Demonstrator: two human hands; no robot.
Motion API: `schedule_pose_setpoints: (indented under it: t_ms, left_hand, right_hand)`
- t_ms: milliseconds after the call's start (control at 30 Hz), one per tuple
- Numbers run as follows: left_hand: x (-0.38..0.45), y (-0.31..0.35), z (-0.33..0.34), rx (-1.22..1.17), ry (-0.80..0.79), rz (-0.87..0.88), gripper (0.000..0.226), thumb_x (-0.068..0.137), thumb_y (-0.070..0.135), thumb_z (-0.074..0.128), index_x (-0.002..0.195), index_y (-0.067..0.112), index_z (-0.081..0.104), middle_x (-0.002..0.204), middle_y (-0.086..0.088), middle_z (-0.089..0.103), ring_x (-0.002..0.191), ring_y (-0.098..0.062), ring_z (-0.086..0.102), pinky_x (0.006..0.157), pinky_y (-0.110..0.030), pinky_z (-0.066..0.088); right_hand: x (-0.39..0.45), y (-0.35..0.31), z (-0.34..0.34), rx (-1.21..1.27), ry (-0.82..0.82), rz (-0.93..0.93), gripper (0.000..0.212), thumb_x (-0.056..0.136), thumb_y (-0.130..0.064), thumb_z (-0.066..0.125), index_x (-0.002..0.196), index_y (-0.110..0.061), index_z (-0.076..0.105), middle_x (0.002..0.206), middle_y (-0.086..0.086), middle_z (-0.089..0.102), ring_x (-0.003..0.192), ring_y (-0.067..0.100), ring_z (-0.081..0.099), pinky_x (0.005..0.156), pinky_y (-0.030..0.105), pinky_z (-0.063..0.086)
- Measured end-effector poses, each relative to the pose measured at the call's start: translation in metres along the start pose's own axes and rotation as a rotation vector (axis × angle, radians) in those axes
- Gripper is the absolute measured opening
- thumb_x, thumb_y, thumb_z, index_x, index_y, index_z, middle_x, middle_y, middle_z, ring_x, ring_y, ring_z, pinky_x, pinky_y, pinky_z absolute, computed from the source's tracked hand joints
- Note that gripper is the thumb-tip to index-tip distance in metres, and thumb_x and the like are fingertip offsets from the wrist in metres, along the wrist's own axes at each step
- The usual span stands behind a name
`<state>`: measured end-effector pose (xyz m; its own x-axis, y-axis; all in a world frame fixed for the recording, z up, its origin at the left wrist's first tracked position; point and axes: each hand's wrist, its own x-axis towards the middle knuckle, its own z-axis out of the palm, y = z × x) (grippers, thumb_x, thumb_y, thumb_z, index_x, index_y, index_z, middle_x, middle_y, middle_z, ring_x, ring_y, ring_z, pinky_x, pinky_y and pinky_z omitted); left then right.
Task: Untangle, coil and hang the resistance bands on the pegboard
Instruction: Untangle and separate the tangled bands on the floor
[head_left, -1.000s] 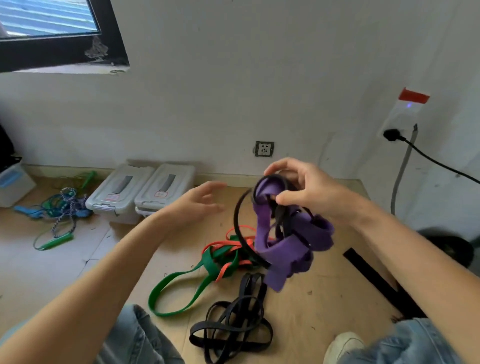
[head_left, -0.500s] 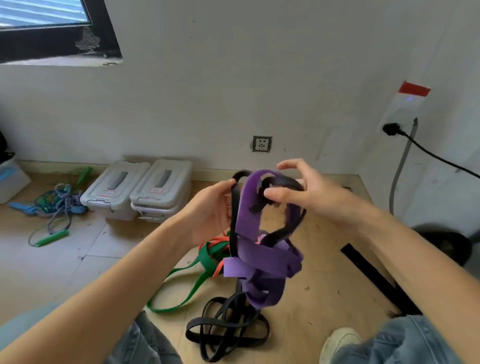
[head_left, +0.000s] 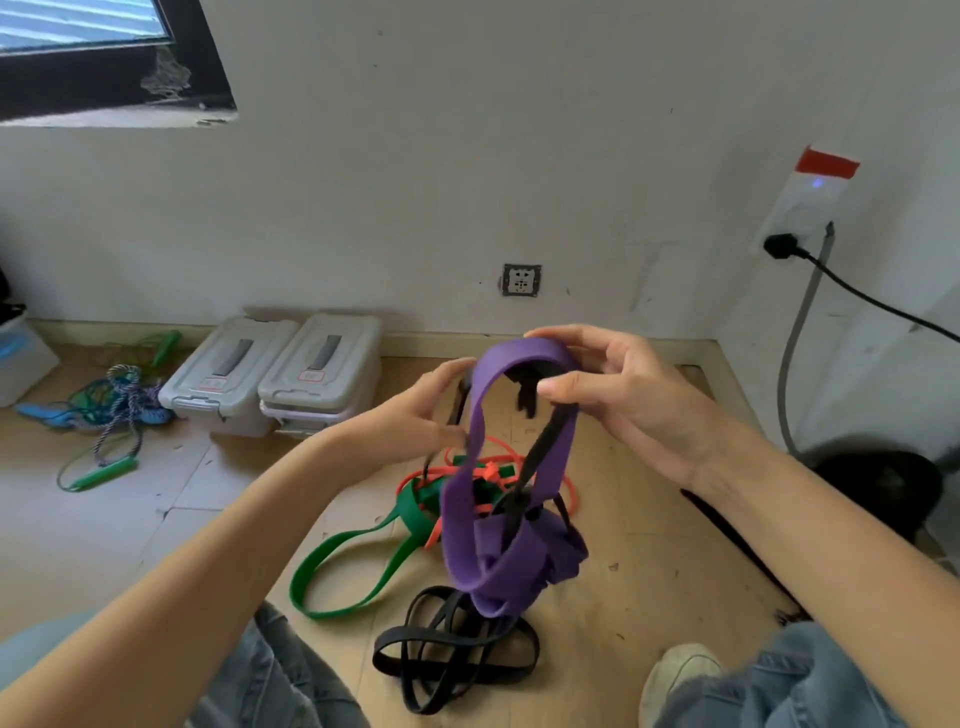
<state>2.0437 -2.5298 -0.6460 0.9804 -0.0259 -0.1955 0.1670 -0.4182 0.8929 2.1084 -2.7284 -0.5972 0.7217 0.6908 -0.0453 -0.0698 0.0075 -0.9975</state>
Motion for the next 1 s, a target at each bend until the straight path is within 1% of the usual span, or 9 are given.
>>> schedule_pose_setpoints:
  t_ms: [100,233,300,433,533,667,733,833,1000]
  left_hand:
    - [-0.007,0.007,0.013,-0.342,-0.234,0.088,0.048,0.082,0.004,0.063,0.123,0.028,0.052,0.115,0.010,0.066,0.106,-0.003,0.060,0.083,-0.016,0.049]
    - [-0.007,0.001,0.031,-0.072,-0.400,0.007,0.042,0.087,0.011,0.062,0.126,0.023,0.052,0.124,0.009,0.061,0.116,-0.005,0.055,0.097,-0.019,0.044]
    - [-0.006,0.007,0.031,-0.155,-0.301,0.046,0.026,0.087,0.014,0.061,0.111,0.022,0.063,0.113,0.004,0.067,0.108,-0.011,0.061,0.096,-0.027,0.048]
    - [-0.003,0.020,0.009,-0.590,-0.121,0.134,0.033,0.078,0.025,0.066,0.111,0.024,0.064,0.107,-0.002,0.069,0.099,-0.021,0.065,0.080,-0.030,0.054]
    - [-0.003,0.017,0.008,-0.608,-0.127,0.084,0.034,0.079,0.030,0.065,0.110,0.016,0.064,0.093,-0.007,0.065,0.084,-0.021,0.060,0.073,-0.025,0.052]
    - [-0.001,0.021,0.000,-0.869,-0.140,0.013,0.038,0.073,0.052,0.062,0.089,0.019,0.073,0.062,0.009,0.043,0.054,-0.004,0.040,0.058,-0.016,0.043]
    - [-0.001,0.016,-0.014,-0.662,0.089,-0.046,0.042,0.073,0.047,0.067,0.102,0.017,0.070,0.071,0.007,0.051,0.064,-0.006,0.048,0.067,-0.020,0.044]
    - [0.001,-0.004,-0.016,0.329,0.315,-0.309,0.062,0.084,0.033,0.065,0.136,0.011,0.040,0.122,-0.007,0.054,0.106,-0.020,0.052,0.086,-0.029,0.042]
    - [0.000,-0.022,0.013,0.194,-0.301,-0.232,0.078,0.076,0.044,0.070,0.142,0.035,0.029,0.150,0.008,0.030,0.133,-0.012,0.032,0.112,-0.037,0.025]
  right_hand:
    - [0.000,0.000,0.001,0.181,-0.039,-0.012,0.032,0.076,0.008,0.060,0.101,-0.011,0.060,0.082,-0.001,0.067,0.073,0.011,0.064,0.065,0.021,0.051]
    - [0.004,-0.001,-0.004,0.458,-0.027,-0.052,0.033,0.067,0.003,0.065,0.097,-0.010,0.059,0.080,0.002,0.067,0.074,0.013,0.063,0.068,0.025,0.054]
    - [0.007,-0.003,-0.012,0.490,0.034,-0.066,0.028,0.071,0.000,0.059,0.097,-0.010,0.058,0.082,0.003,0.067,0.075,0.014,0.065,0.067,0.027,0.055]
    - [0.010,0.012,-0.019,0.234,0.214,0.048,0.023,0.086,0.009,0.050,0.095,-0.011,0.057,0.086,0.005,0.062,0.074,0.013,0.062,0.065,0.024,0.052]
    - [0.010,0.026,-0.012,-0.012,0.190,0.087,0.028,0.081,0.011,0.058,0.086,-0.016,0.055,0.083,0.003,0.057,0.069,0.012,0.055,0.058,0.021,0.045]
    - [0.011,0.025,-0.023,-0.750,0.108,0.127,0.021,0.073,-0.014,0.078,0.074,-0.019,0.058,0.068,-0.006,0.056,0.061,0.006,0.052,0.058,0.019,0.042]
    - [0.009,0.024,-0.028,-0.850,0.076,0.219,0.020,0.075,-0.025,0.077,0.071,-0.014,0.060,0.063,-0.002,0.058,0.054,0.011,0.055,0.053,0.022,0.044]
    - [0.006,0.022,-0.023,-0.499,0.112,0.205,0.015,0.076,-0.015,0.074,0.073,-0.006,0.063,0.063,0.005,0.058,0.050,0.012,0.059,0.049,0.021,0.050]
    - [0.008,0.002,0.000,0.159,0.015,-0.037,0.009,0.072,-0.018,0.064,0.064,-0.018,0.068,0.058,-0.001,0.056,0.052,0.007,0.054,0.049,0.018,0.047]
